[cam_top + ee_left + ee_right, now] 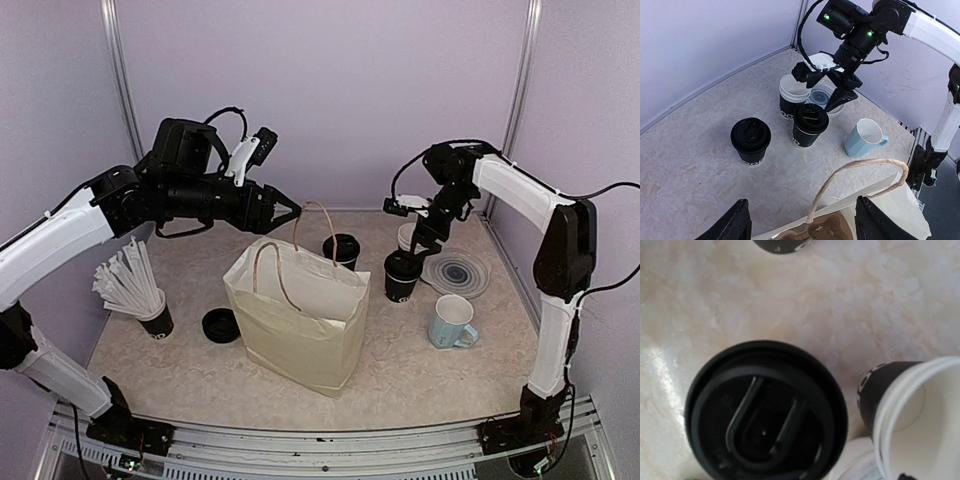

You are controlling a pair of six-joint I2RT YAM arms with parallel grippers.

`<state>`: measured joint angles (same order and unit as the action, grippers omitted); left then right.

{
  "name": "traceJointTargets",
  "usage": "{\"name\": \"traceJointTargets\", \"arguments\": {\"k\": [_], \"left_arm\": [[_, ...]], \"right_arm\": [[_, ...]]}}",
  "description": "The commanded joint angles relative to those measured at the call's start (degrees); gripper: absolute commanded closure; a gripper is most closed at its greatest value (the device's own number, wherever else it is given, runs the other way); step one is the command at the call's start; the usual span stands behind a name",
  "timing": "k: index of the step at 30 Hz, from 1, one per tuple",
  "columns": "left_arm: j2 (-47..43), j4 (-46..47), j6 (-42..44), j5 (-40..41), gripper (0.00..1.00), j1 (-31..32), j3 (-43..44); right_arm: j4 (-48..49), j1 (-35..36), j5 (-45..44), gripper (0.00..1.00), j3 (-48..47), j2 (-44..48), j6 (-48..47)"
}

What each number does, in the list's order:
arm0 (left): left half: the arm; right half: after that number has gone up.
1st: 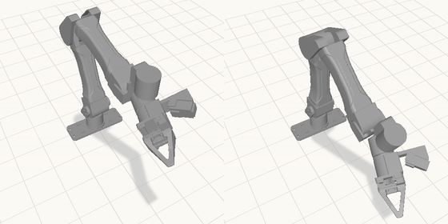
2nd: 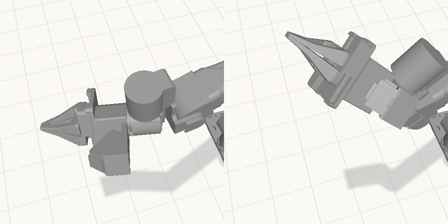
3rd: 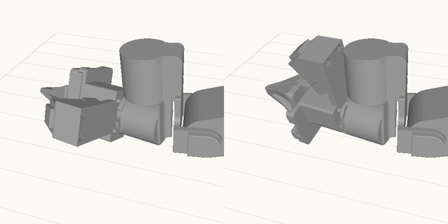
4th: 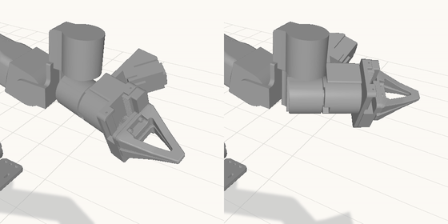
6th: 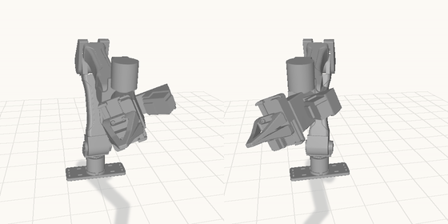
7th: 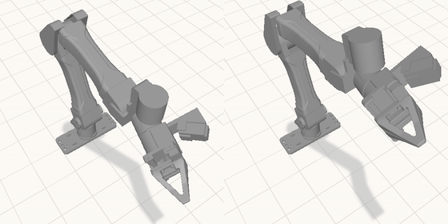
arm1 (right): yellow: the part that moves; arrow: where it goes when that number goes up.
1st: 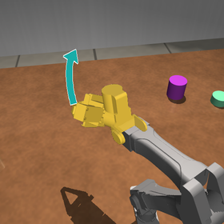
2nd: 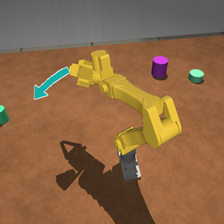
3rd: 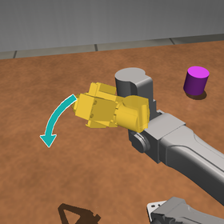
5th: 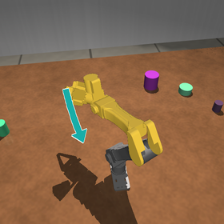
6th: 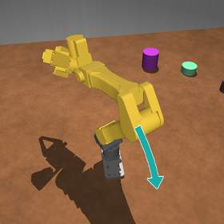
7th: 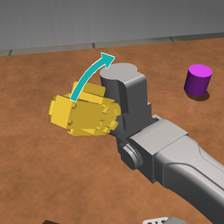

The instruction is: Pack the takeout coffee

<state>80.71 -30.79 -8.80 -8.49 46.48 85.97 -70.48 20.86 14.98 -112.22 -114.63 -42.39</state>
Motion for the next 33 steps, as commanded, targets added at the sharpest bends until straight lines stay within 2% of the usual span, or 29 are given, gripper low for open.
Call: {"name": "traceJointTargets", "arguments": {"k": [1, 16, 33], "left_arm": [[-0.9, -1.0, -0.4, 2.1, 0.29, 0.1, -1.0], [-1.6, -1.1, -0.6, 2.7, 0.27, 0.1, -2.0], [-2.2, -0.5, -1.3, 2.5, 0.27, 0.1, -3.3]], "right_arm": [[-1.2, 2.4, -2.2, 0.15, -1.7, -1.9, -0.4], [-1.9, 5.4, -4.2, 0.14, -2.0, -4.7, -1.2], [-1.4, 7.8, -8.3, 0.24, 1.6, -4.5, -1.4]]}}
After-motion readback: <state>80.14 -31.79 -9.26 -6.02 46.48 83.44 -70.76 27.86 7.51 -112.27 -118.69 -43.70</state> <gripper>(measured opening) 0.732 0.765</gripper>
